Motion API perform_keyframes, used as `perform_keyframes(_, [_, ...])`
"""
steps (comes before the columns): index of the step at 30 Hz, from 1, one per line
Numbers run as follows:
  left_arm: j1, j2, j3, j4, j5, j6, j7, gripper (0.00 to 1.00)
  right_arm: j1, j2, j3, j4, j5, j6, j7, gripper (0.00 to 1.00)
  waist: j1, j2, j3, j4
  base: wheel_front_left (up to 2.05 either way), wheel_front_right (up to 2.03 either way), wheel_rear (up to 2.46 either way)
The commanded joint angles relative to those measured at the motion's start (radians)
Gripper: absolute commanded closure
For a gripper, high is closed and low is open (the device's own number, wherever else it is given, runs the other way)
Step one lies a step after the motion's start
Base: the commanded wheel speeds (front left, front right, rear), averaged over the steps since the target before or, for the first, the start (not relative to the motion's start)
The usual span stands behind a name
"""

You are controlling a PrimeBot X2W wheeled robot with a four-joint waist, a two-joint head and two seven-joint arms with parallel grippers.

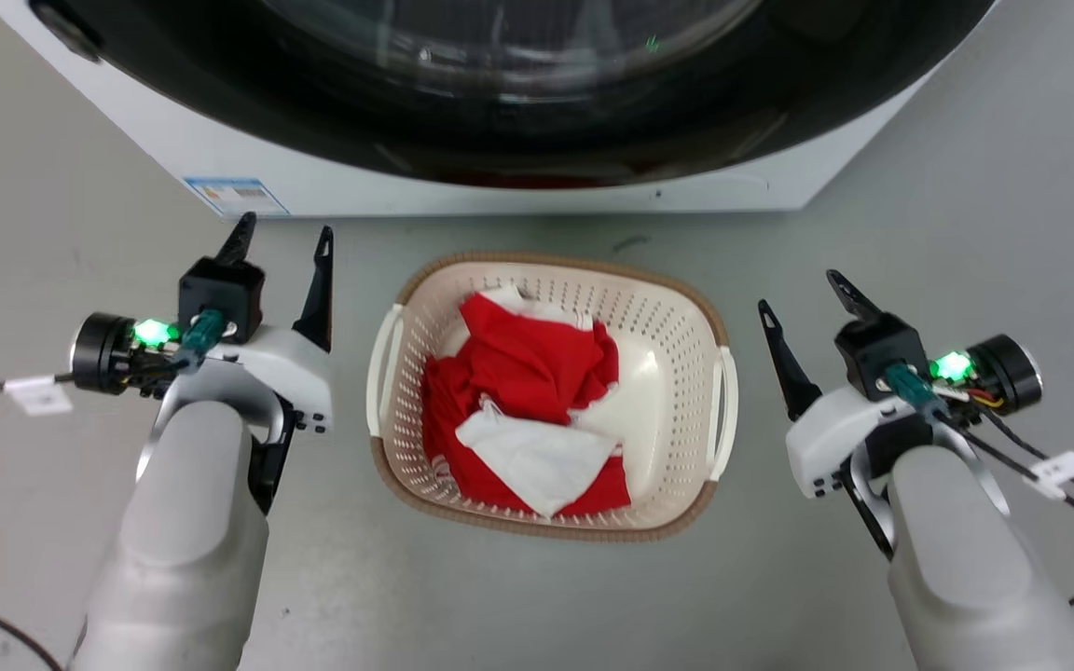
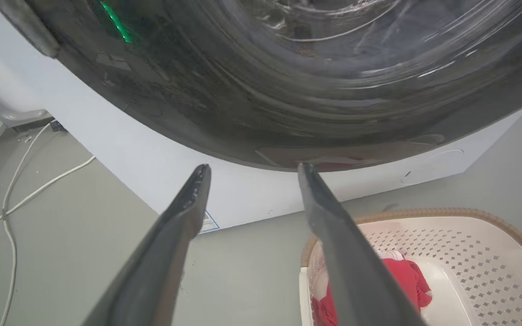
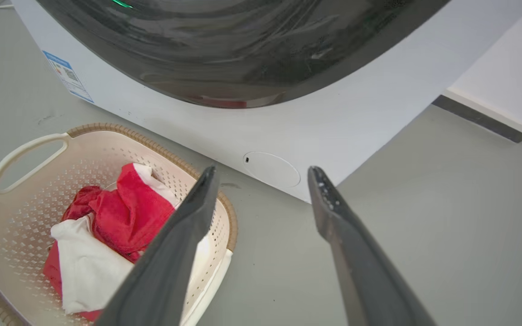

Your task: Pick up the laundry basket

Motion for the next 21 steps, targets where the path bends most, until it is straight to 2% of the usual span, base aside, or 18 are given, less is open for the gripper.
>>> perform_keyframes(1, [-0.016, 0.003, -0.004, 0.024, 0.004, -0.007, -0.002, 0.00, -0.027, -0.002, 0.004, 0.020, -0.007, -0.001, -0.002, 0.00, -0.0003, 0.0000, 0.054, -0.019, 0.00, 0.00, 0.00])
perform_keyframes(12, [-0.236, 0.000, -0.076, 0.373, 0.002, -0.039, 0.005, 0.00, -0.231, -0.001, 0.085, 0.389, 0.026, -0.001, 0.014, 0.00, -0.0003, 0.0000, 0.172, -0.038, 0.00, 0.00, 0.00])
perform_keyframes(21, [-0.341, -0.010, -0.119, 0.536, -0.018, -0.046, 0.037, 0.00, -0.309, -0.001, 0.222, 0.514, 0.152, -0.001, 0.047, 0.00, -0.0003, 0.0000, 0.245, -0.039, 0.00, 0.00, 0.00])
